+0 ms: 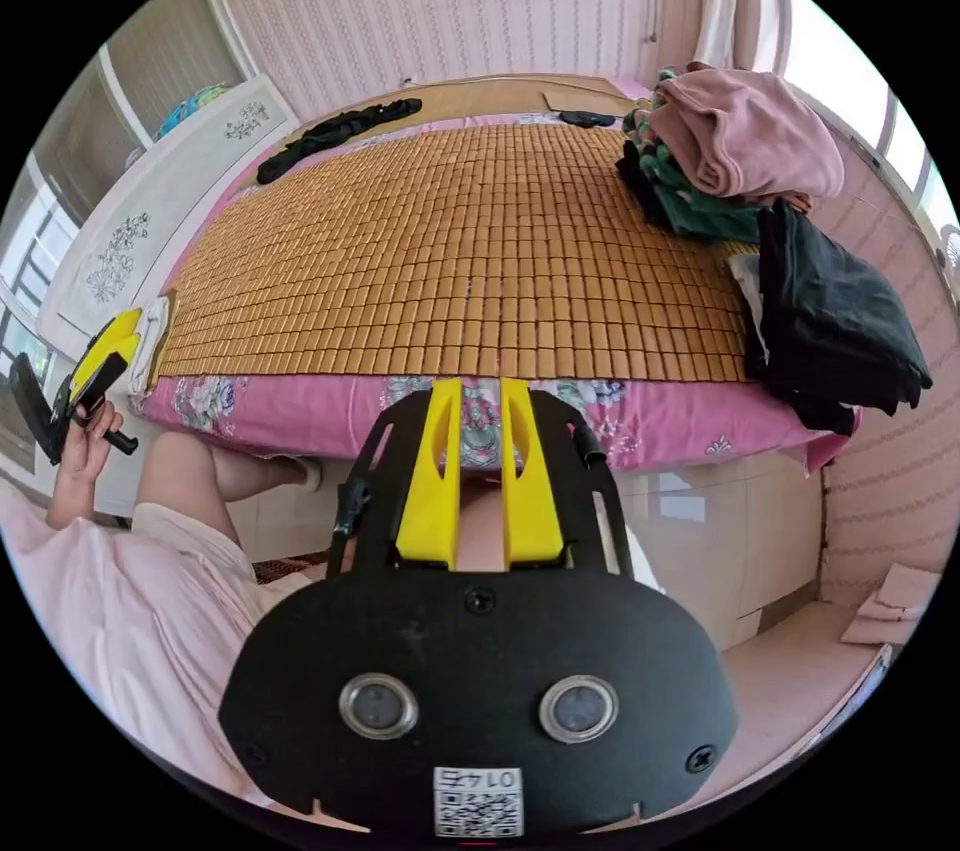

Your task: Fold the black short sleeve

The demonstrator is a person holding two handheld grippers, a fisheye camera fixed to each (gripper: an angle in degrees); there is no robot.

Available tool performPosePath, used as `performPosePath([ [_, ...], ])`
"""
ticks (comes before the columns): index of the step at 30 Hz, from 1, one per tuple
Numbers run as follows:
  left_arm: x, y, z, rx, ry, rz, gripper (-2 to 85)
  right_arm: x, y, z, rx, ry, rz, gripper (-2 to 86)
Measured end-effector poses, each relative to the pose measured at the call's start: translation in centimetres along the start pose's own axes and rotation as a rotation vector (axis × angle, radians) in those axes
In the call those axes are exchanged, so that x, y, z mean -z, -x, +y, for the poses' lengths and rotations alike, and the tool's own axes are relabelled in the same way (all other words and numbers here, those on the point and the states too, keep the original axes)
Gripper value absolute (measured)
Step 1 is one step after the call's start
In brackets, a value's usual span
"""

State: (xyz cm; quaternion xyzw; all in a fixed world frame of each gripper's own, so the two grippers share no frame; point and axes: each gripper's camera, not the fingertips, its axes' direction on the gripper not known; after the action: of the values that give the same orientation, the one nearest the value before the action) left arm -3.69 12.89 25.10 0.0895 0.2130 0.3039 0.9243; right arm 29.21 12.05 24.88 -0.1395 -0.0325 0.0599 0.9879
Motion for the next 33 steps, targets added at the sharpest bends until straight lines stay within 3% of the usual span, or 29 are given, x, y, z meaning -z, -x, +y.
performPosePath([
  [5,-7.2,-7.0,-7.7,-0.11,0.062,0.156,11.2,4.1,-7.8,3.7,-0.027,-0.151,0.171,8.7],
  [14,-21.4,-16.1,-21.4,-0.251,0.132,0.325,11.3,6.8,-18.9,2.0,-0.017,-0.226,0.344,10.6],
  [22,-35.3,-27.4,-32.6,-0.358,0.226,0.478,14.0,6.7,-26.5,-2.1,-0.072,-0.153,0.189,13.6],
  [27,-41.6,-32.2,-35.9,-0.38,0.289,0.472,14.1,3.1,-29.0,-3.1,-0.072,0.02,0.328,10.3],
  [29,-42.8,-32.9,-37.4,-0.377,0.273,0.458,13.9,5.0,-31.1,-1.6,-0.107,-0.062,0.287,3.7],
  [33,-43.9,-32.3,-40.0,-0.331,0.246,0.478,13.7,9.7,-33.9,1.8,-0.185,-0.226,0.241,2.0],
])
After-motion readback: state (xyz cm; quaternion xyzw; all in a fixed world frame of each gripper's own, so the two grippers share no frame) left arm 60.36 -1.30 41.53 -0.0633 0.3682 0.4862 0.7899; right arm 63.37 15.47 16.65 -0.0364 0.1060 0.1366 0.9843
